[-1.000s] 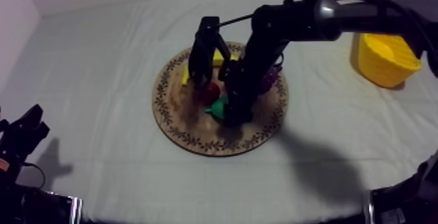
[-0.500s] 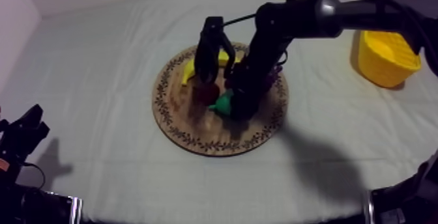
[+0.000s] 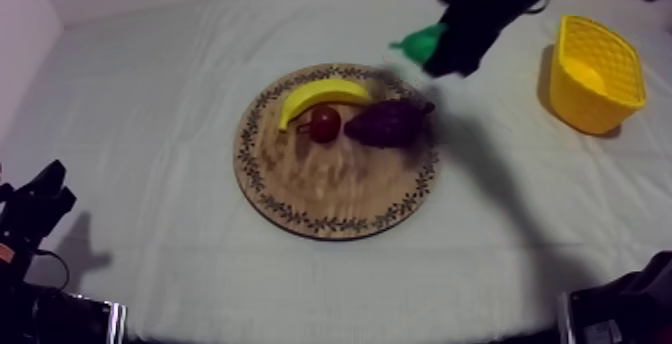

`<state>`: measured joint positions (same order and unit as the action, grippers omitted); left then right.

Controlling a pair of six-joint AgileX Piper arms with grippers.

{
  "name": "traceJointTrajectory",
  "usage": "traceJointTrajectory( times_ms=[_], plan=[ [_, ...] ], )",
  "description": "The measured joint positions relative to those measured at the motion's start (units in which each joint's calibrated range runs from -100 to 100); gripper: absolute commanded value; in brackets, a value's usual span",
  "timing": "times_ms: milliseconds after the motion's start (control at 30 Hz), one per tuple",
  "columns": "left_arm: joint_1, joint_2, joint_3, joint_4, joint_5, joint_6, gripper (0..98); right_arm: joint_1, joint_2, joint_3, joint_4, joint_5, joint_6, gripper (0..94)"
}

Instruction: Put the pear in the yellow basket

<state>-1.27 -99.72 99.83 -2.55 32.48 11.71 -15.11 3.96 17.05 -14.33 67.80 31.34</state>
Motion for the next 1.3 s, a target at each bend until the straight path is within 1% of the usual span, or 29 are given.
traceJointTrajectory(
  times_ms=[133,233,500,567,700,800,867,967,1033,1200,1300],
  plan=[
    [0.0,0.0,0.0,0.00,0.0,0.0,0.1,4.7,-5.2,0.7,0.0,0.5,-0.3,41.7],
    [0.0,0.0,0.0,0.00,0.0,0.0,0.1,8.7,-7.6,1.7,0.0,-0.7,-0.7,41.5],
    [0.0,0.0,0.0,0.00,0.0,0.0,0.1,17.6,-6.0,4.1,1.0,-8.7,-2.8,39.9],
    [0.0,0.0,0.0,0.00,0.0,0.0,0.1,19.3,-4.8,3.8,1.5,-10.8,-3.6,39.2],
    [0.0,0.0,0.0,0.00,0.0,0.0,0.1,21.9,-1.5,1.3,2.0,-12.8,-5.5,38.4],
    [0.0,0.0,0.0,0.00,0.0,0.0,0.1,23.3,1.5,-0.9,2.9,-13.9,-6.9,38.7],
    [0.0,0.0,0.0,0.00,0.0,0.0,0.1,23.8,3.2,-1.5,4.0,-15.1,-7.6,39.5],
    [0.0,0.0,0.0,0.00,0.0,0.0,0.1,24.0,5.4,-1.5,5.1,-16.8,-9.1,42.3],
    [0.0,0.0,0.0,0.00,0.0,0.0,0.1,24.1,6.7,-1.3,5.7,-18.7,-10.1,45.8],
    [0.0,0.0,0.0,0.00,0.0,0.0,0.1,24.6,7.8,0.0,6.5,-21.2,-11.6,60.8],
    [0.0,0.0,0.0,0.00,0.0,0.0,0.1,24.6,7.2,1.4,6.7,-22.3,-12.6,66.3]
  ],
)
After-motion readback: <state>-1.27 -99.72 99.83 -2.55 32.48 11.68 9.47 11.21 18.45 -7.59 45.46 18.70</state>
